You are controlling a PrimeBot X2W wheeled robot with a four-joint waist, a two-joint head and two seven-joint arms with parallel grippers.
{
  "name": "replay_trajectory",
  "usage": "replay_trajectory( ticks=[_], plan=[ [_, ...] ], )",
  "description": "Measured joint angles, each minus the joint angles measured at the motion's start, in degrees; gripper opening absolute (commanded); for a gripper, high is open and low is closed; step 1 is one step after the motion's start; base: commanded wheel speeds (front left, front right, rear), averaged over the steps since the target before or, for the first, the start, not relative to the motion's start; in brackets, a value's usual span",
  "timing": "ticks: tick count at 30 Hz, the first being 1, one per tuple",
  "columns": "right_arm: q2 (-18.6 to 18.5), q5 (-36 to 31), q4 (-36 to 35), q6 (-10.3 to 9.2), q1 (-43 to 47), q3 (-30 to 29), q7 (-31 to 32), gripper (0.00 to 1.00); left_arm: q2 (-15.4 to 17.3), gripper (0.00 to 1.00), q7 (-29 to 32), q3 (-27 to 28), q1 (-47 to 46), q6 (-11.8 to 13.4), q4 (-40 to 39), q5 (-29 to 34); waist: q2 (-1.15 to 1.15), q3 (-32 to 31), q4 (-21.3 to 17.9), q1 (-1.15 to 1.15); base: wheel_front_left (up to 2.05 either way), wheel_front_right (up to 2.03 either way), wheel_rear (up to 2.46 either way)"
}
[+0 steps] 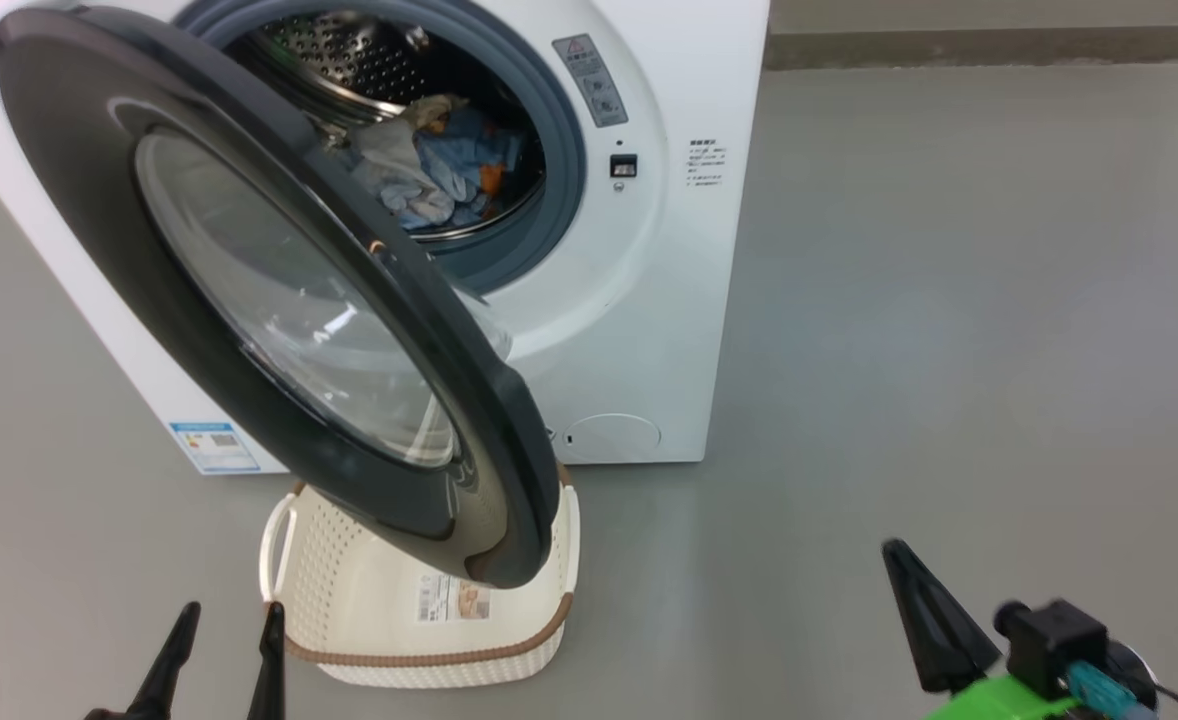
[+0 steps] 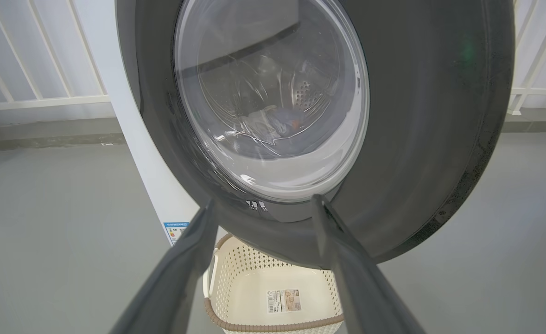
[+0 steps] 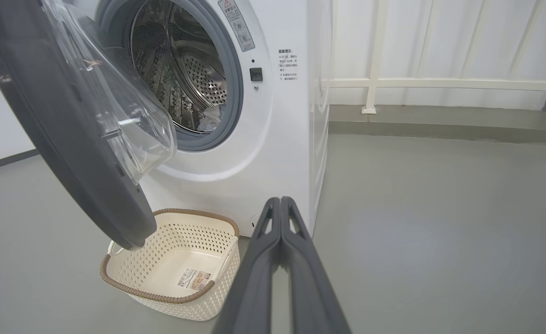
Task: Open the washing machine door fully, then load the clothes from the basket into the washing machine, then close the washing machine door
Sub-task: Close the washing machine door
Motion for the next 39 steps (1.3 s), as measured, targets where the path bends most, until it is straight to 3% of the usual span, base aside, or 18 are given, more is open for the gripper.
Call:
replay_trajectory(
  ticks=[11, 16, 24, 31, 35, 39],
  plan=[
    [-0.3, 0.0, 13.8, 0.00, -17.7, 3.1, -2.7, 0.00, -0.7, 1.00, -0.8, -1.6, -4.3, 0.0, 1.6, 0.0, 0.00, 3.0, 4.7, 0.00, 0.00, 0.00, 0.00],
    [-0.6, 0.1, 15.7, 0.00, -25.4, 3.2, -4.9, 0.00, -1.2, 1.00, -1.4, -2.0, -5.7, -0.1, 2.6, 0.0, 0.00, 3.9, 7.5, 0.00, 0.00, 0.00, 0.00],
    [-0.9, 2.6, 3.5, 0.00, -31.7, 6.1, -6.1, 0.00, -1.2, 1.00, -2.3, -2.0, -6.1, -0.1, 3.4, 0.0, 0.00, 4.3, 9.8, 0.00, 0.00, 0.00, 0.00],
    [-1.1, 4.1, -10.9, 0.00, -32.5, 14.8, -2.9, 0.00, -1.2, 1.00, -2.4, -2.0, -6.2, -0.1, 3.4, 0.0, 0.00, 4.1, 10.1, 0.00, 0.00, 0.00, 0.00],
    [-1.2, 6.3, -14.3, 0.00, -32.0, 21.1, 0.8, 0.00, -1.2, 1.00, -2.8, -2.1, -6.2, -0.1, 3.5, 0.0, 0.00, 3.9, 10.3, 0.00, 0.00, 0.00, 0.00],
    [-1.2, 6.9, -13.3, 0.00, -28.8, 25.9, 4.6, 0.00, -1.2, 1.00, -2.8, -2.3, -6.2, -0.1, 3.7, 0.0, 0.00, 3.8, 10.6, 0.00, 0.00, 0.00, 0.00]
  ],
)
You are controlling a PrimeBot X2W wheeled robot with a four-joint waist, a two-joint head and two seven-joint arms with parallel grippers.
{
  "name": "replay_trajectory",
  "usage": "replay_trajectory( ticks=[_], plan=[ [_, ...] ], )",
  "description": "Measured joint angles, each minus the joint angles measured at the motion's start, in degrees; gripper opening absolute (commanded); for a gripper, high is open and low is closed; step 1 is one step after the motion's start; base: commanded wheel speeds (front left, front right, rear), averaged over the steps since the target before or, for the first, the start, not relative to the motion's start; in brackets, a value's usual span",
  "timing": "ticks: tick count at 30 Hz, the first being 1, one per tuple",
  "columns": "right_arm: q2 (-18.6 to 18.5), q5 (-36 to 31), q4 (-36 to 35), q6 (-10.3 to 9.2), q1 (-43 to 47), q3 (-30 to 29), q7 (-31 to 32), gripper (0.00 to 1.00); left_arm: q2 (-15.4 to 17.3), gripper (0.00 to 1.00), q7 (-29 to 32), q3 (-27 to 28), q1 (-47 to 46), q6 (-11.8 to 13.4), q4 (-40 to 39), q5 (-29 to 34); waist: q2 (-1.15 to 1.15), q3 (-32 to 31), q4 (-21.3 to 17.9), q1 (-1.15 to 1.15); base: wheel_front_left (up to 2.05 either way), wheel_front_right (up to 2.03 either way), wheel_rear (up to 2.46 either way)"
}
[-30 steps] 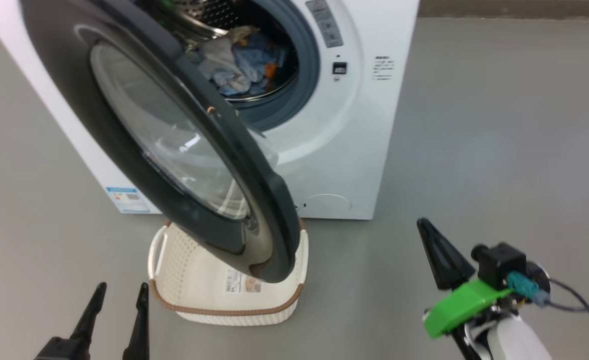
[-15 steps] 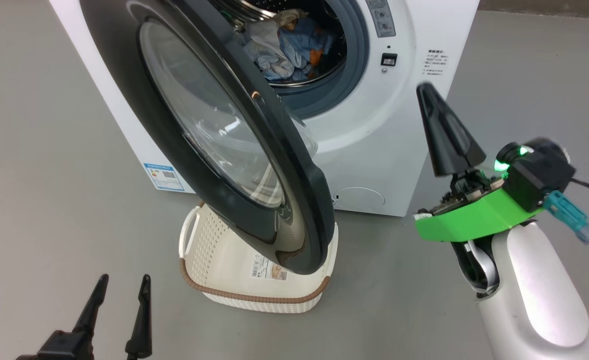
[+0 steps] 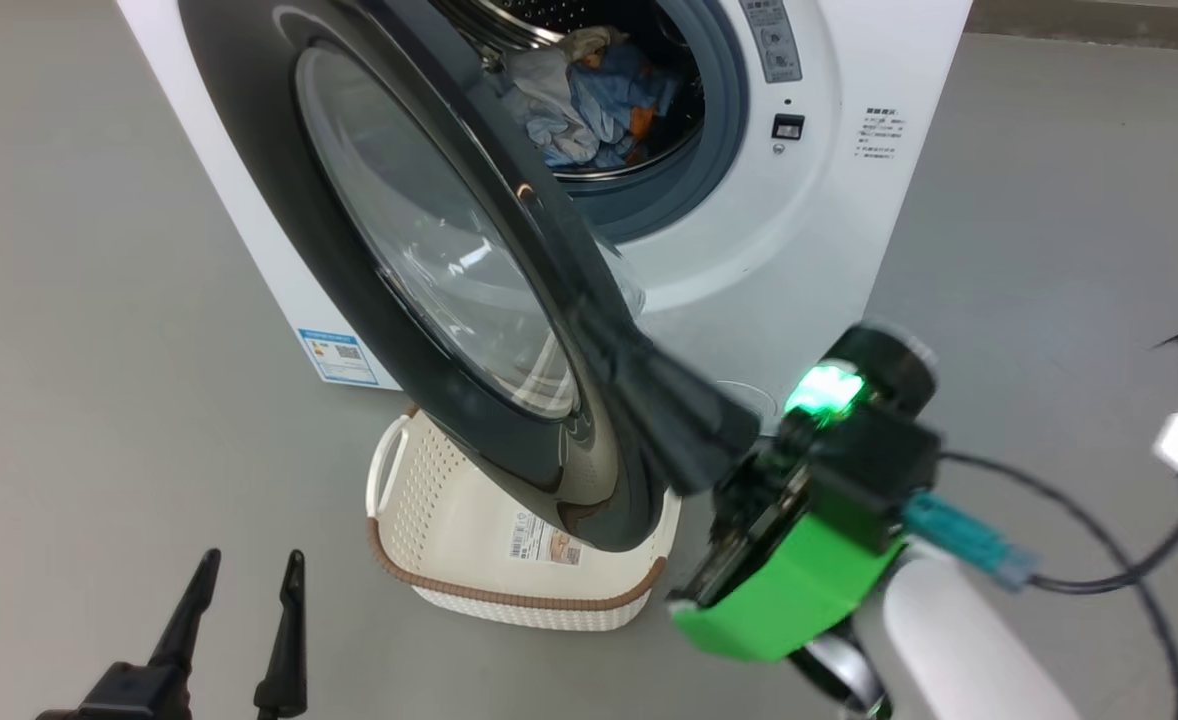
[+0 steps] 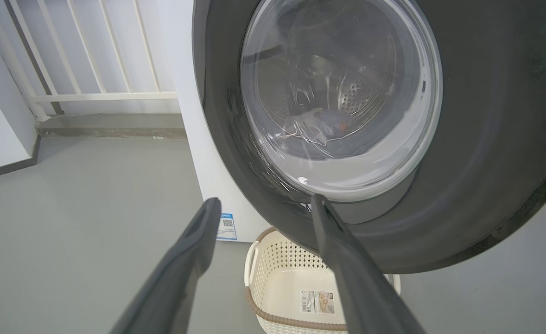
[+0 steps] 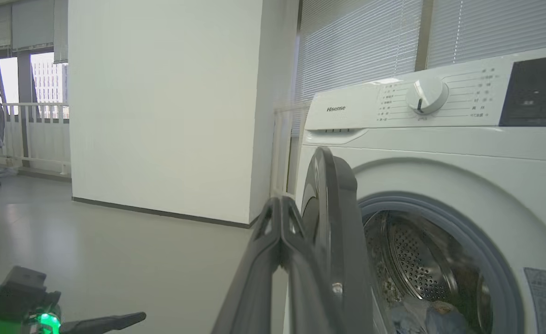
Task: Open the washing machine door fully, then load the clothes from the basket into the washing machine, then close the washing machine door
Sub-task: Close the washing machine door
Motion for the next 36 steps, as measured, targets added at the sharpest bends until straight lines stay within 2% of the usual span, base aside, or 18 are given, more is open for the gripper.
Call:
replay_trajectory(
  ticks=[5, 11, 25, 36],
  plan=[
    [-0.1, 0.4, 5.3, 0.00, 2.4, 3.8, 2.0, 0.00, 0.0, 1.00, -0.1, -0.2, -0.2, 0.0, 0.2, 0.0, 0.00, 0.1, 0.3, 0.00, 0.00, 0.00, 0.00],
    [-0.1, 2.4, 12.6, 0.00, 2.3, 7.0, 1.7, 0.00, 0.0, 1.00, -0.4, -0.4, -0.6, 0.0, 0.4, 0.0, 0.00, 0.4, 0.4, 0.00, 0.00, 0.00, 0.00],
    [-0.1, 3.3, 22.8, 0.00, -2.9, 5.5, -1.1, 0.00, 0.1, 1.00, -0.5, -0.5, -0.8, 0.1, 0.6, 0.0, 0.00, 0.3, 0.3, 0.00, 0.00, 0.00, 0.00],
    [-0.1, 3.2, 26.9, 0.01, -5.1, 3.9, -1.6, 0.00, 0.5, 1.00, -0.6, -0.5, -0.8, 0.1, 0.6, 0.0, 0.00, 0.9, 0.0, 0.00, 0.00, 0.00, 0.00]
  ],
)
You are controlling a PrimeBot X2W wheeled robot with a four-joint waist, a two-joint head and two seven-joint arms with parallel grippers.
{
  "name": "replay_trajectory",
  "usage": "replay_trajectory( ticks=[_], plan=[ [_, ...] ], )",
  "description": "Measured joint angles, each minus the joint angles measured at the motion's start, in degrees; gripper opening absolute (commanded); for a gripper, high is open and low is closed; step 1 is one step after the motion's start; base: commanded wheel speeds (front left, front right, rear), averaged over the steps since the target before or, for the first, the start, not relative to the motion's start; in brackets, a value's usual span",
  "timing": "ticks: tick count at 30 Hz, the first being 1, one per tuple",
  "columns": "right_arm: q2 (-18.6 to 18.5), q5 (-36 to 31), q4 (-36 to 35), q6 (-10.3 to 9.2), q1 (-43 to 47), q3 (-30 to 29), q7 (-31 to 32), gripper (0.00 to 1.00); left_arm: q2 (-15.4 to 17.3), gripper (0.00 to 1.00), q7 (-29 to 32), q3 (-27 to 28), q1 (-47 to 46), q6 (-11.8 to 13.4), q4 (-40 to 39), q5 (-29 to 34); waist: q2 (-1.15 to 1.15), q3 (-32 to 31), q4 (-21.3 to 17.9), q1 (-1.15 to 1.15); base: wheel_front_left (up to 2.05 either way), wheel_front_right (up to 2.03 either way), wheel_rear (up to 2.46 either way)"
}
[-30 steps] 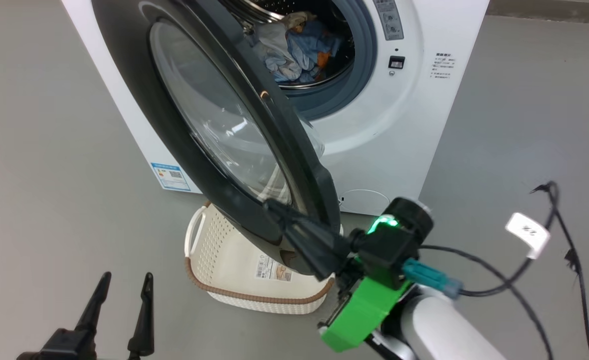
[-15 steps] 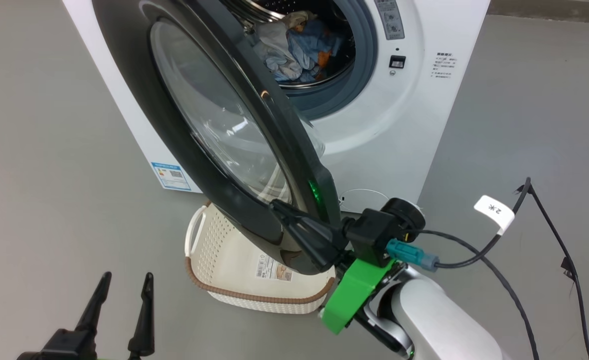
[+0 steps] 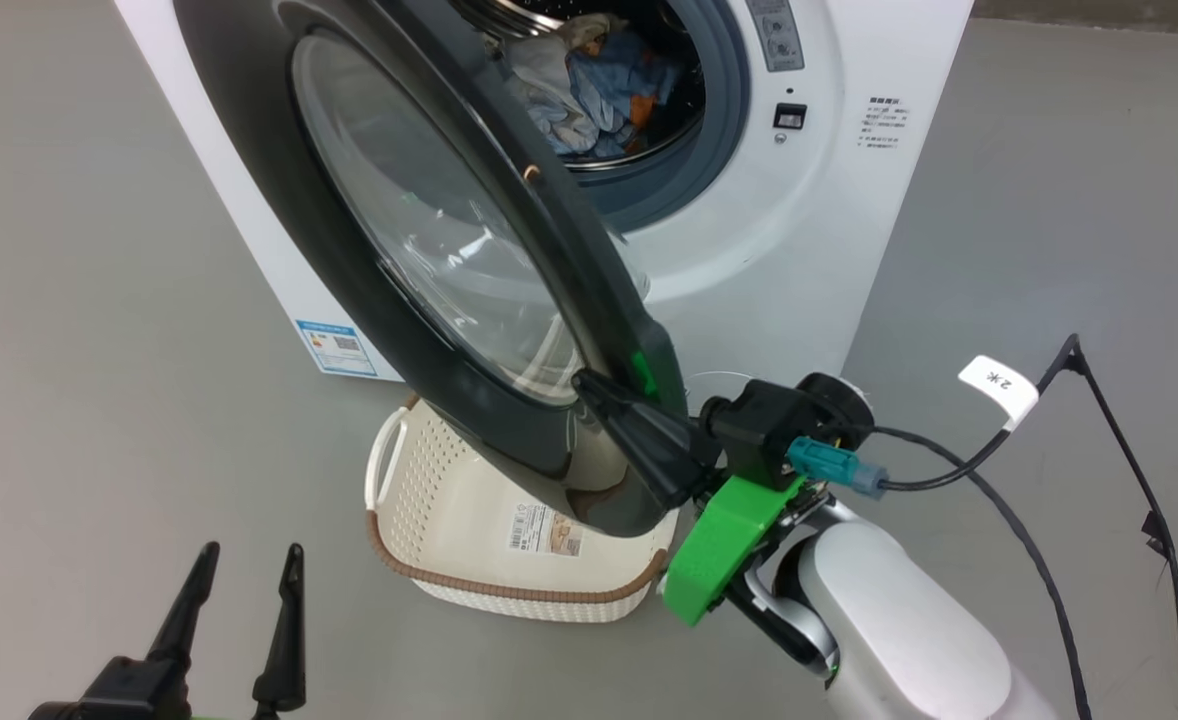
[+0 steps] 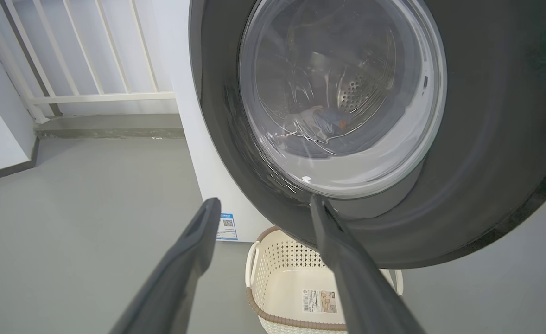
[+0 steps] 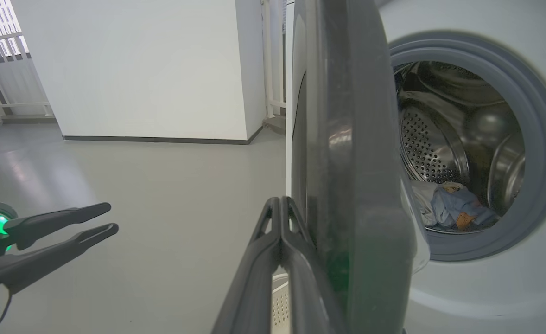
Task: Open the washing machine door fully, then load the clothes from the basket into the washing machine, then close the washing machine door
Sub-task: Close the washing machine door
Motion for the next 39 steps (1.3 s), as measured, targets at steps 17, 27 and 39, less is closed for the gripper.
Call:
replay_trajectory(
  ticks=[17, 27, 39],
  plan=[
    [0.0, -5.3, 12.4, 0.00, -11.5, -10.5, 0.0, 0.00, -1.0, 1.00, -0.4, -1.1, -3.1, 0.0, -0.1, 0.1, 0.00, 3.7, 0.8, 0.00, 0.00, 0.00, 0.00],
    [-0.6, -10.5, 25.3, 0.01, -24.4, -18.2, -3.8, 0.00, -3.7, 1.00, -0.5, -1.6, -7.2, -1.2, -0.1, 1.6, 0.00, 7.7, 3.1, 0.00, 0.00, 0.00, 0.00],
    [-4.1, -15.4, 37.4, 0.01, -37.3, -26.6, -8.3, 0.00, -7.2, 1.00, -0.5, -0.5, -10.3, -4.2, 0.9, 3.5, 0.00, 12.4, 6.6, 0.00, 0.00, 0.00, 0.00]
  ],
)
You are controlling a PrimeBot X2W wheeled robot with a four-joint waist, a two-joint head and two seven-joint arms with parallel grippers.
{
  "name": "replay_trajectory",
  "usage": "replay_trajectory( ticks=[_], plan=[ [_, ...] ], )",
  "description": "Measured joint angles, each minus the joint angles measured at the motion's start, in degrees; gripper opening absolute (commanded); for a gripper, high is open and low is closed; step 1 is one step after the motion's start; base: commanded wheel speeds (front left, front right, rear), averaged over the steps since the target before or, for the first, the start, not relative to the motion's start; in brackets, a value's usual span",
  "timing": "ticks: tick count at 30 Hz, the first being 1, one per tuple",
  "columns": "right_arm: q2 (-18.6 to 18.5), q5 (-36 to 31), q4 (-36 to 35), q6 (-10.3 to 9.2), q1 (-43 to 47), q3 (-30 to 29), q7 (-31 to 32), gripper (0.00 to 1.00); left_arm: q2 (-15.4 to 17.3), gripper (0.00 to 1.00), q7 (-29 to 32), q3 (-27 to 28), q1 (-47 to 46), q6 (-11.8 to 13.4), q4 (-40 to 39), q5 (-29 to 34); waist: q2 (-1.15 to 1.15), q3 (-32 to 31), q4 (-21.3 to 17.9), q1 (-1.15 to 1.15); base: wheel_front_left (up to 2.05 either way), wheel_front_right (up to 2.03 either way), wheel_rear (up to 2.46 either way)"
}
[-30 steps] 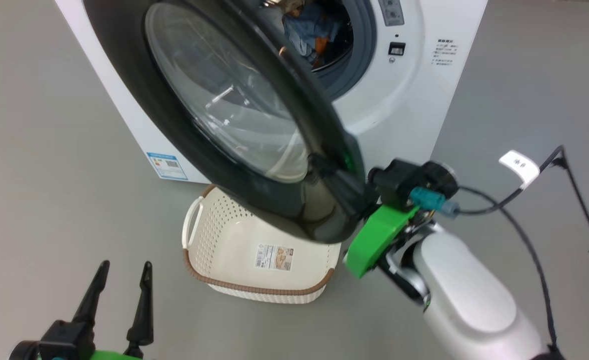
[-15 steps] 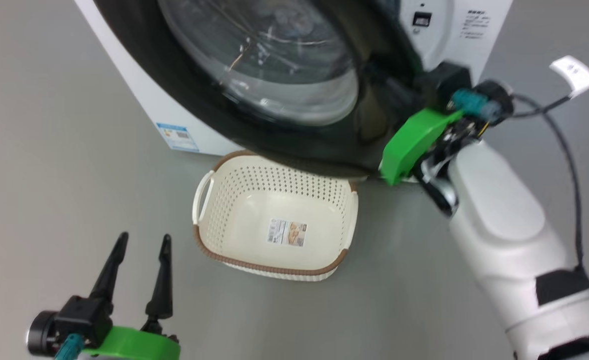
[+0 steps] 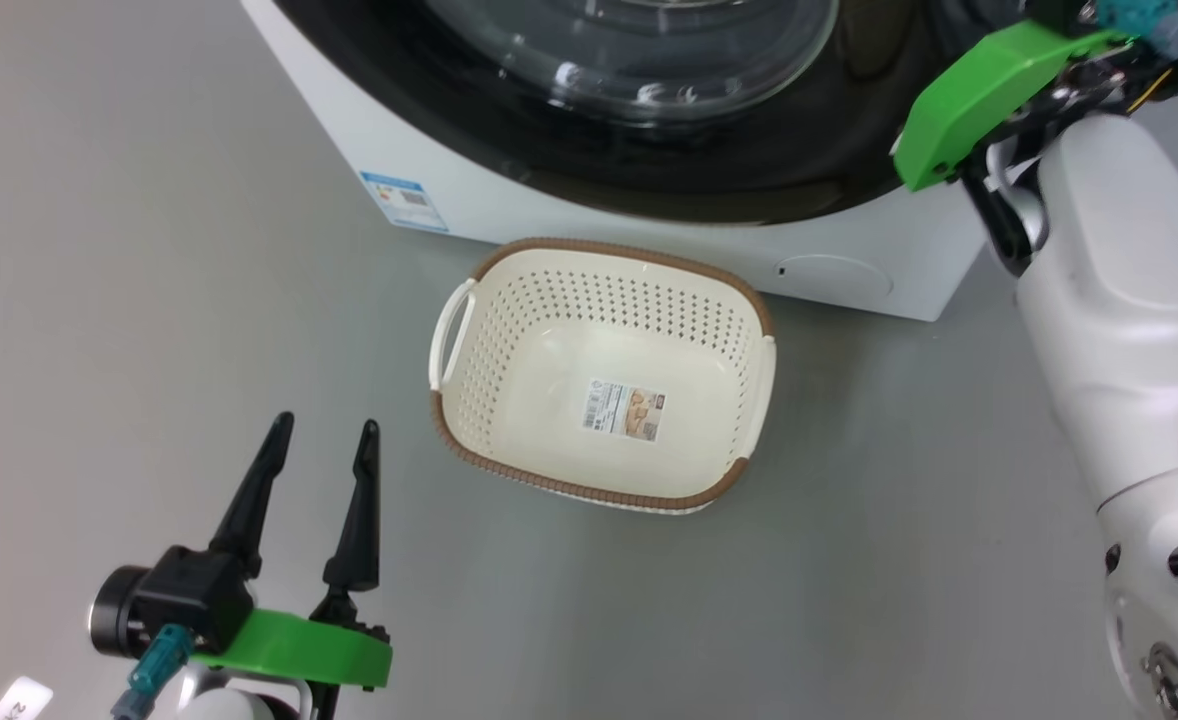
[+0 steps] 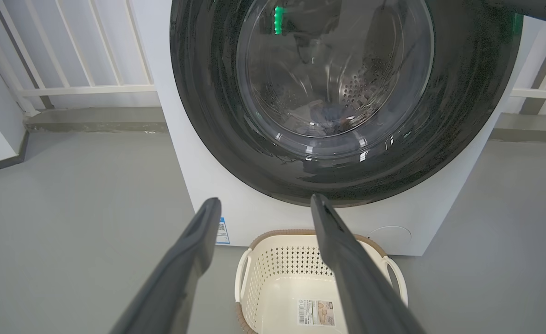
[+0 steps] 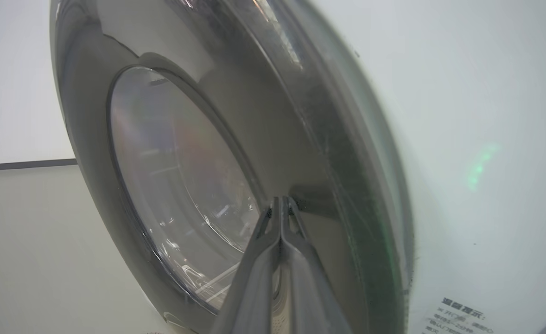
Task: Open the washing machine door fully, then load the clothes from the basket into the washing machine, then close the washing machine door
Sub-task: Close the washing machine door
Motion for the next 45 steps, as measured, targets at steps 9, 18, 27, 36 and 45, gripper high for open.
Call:
replay_trajectory(
  ticks=[9, 18, 27, 36, 45],
  plan=[
    [-0.4, -2.9, 4.7, 0.00, -3.2, -2.6, -1.3, 0.00, -1.6, 1.00, 0.0, 1.9, -0.5, -1.5, 0.6, 2.0, 0.00, 1.5, 1.3, 0.00, 0.00, 0.00, 0.00],
    [0.0, -4.0, 6.4, 0.07, -3.6, -5.0, -1.4, 0.00, -2.7, 1.00, 0.0, 2.9, -0.5, -2.5, 1.0, 3.0, 0.00, 1.1, 1.3, 0.00, 0.00, 0.00, 0.00],
    [0.6, -3.7, 3.6, 0.05, -1.4, -3.4, -1.5, 0.00, -3.1, 1.00, 0.0, 4.4, -0.5, -3.2, 1.5, 4.1, 0.00, 0.2, 0.3, 0.00, 0.00, 0.00, 0.00],
    [1.8, 1.6, -5.5, 0.04, 10.0, 0.7, -1.6, 0.00, -3.0, 1.00, 0.0, 5.3, -0.3, -3.9, 1.7, 5.5, 0.00, -2.0, -2.1, 0.00, 0.00, 0.00, 0.00],
    [2.0, 5.3, -18.5, 0.04, 23.4, 1.9, -1.8, 0.31, -2.4, 1.00, 0.0, 5.4, 0.4, -4.4, 2.4, 5.9, 0.00, -4.9, -5.4, 0.00, 0.00, 0.00, 0.00]
  ],
)
